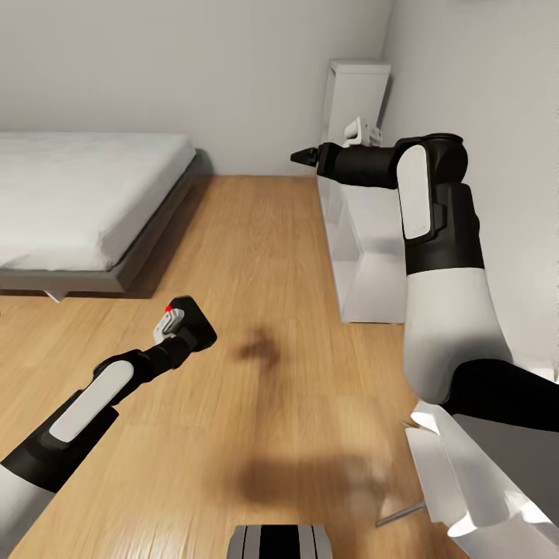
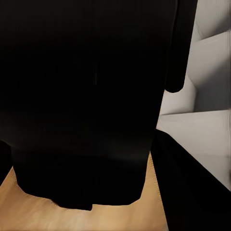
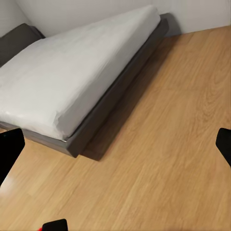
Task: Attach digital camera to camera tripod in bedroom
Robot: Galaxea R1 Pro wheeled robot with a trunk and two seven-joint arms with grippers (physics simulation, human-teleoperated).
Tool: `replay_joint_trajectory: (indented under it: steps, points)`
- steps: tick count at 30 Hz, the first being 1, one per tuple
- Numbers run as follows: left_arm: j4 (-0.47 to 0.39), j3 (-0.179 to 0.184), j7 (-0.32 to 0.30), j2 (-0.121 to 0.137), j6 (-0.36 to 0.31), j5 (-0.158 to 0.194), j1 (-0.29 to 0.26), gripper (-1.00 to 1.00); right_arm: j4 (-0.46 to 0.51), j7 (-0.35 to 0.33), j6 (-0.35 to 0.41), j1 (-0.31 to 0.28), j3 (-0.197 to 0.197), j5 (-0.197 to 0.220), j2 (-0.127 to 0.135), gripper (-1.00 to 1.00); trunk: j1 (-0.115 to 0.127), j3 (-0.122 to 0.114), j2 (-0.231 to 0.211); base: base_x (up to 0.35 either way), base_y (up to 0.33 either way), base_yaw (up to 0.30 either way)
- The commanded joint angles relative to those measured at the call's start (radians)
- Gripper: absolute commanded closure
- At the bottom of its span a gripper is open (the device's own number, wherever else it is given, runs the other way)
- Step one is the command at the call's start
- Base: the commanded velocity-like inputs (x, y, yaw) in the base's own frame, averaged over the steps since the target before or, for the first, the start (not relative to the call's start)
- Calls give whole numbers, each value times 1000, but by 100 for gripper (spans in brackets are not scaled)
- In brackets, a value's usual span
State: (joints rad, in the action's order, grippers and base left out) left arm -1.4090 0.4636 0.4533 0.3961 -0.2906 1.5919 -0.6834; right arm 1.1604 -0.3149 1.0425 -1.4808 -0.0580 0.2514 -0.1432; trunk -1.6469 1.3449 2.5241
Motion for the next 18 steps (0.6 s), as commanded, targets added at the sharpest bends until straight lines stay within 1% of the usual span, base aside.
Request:
replay_joint_trajectory:
  steps: [1,18]
  points:
    - [-1,1,4,0,-1,6,-1,100,0,-7,5,-1,-3,-6,-1,-100,1,-3,0,0,0,0]
    - [-2,6,4,-5,-2,0,-1,100,3,-6,5,-1,-3,-11,4,-100,8,-69,-4,0,0,0]
